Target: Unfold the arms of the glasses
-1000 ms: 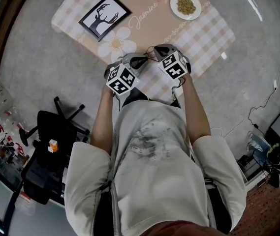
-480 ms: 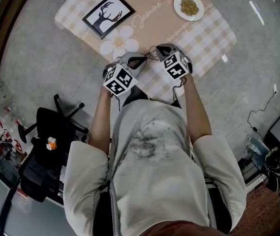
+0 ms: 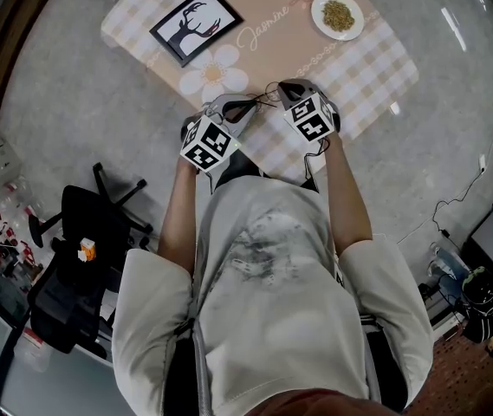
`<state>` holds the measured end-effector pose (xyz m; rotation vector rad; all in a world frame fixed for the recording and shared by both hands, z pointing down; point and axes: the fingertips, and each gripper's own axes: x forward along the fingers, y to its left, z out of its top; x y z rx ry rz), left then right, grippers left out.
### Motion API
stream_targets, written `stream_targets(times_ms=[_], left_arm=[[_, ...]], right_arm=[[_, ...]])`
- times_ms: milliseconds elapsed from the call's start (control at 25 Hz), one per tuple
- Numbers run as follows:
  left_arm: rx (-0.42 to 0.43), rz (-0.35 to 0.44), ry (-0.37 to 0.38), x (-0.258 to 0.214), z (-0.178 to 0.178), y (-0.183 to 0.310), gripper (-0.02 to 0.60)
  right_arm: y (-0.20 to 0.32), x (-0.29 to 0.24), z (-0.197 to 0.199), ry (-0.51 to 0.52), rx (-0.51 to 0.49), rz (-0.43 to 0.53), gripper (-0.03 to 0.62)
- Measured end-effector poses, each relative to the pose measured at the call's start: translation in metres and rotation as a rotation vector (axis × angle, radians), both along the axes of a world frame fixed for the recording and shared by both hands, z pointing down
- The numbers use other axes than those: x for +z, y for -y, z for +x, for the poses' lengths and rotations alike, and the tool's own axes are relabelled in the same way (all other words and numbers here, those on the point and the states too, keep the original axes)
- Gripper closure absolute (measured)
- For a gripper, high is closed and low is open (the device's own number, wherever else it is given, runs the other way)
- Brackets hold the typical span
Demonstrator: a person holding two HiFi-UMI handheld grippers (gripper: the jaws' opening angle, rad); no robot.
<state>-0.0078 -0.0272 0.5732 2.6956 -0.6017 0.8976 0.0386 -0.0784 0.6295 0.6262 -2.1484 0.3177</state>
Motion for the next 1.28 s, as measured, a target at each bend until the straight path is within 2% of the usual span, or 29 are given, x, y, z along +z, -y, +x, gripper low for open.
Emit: stream_targets(times_ms=[920,1080,1280], left_arm=[[-0.150,-0.002,-0.063,-0.008,-0.024,0.009,0.565],[-0.165,0.018,-0.085,-0.016,-0.026,0.014,0.565],[-0.204,0.003,-0.113,-0.016,-0.033,0.015,0.566]], right_arm=[[-0.001,-0.001,0.001,0.016,0.043,0.013,0.580],[-0.001,0.000,0.001,0.017,0.045,0.016,0.579],[-0.001,-0.001,0.001,0.015,0.047,0.021,0.579]])
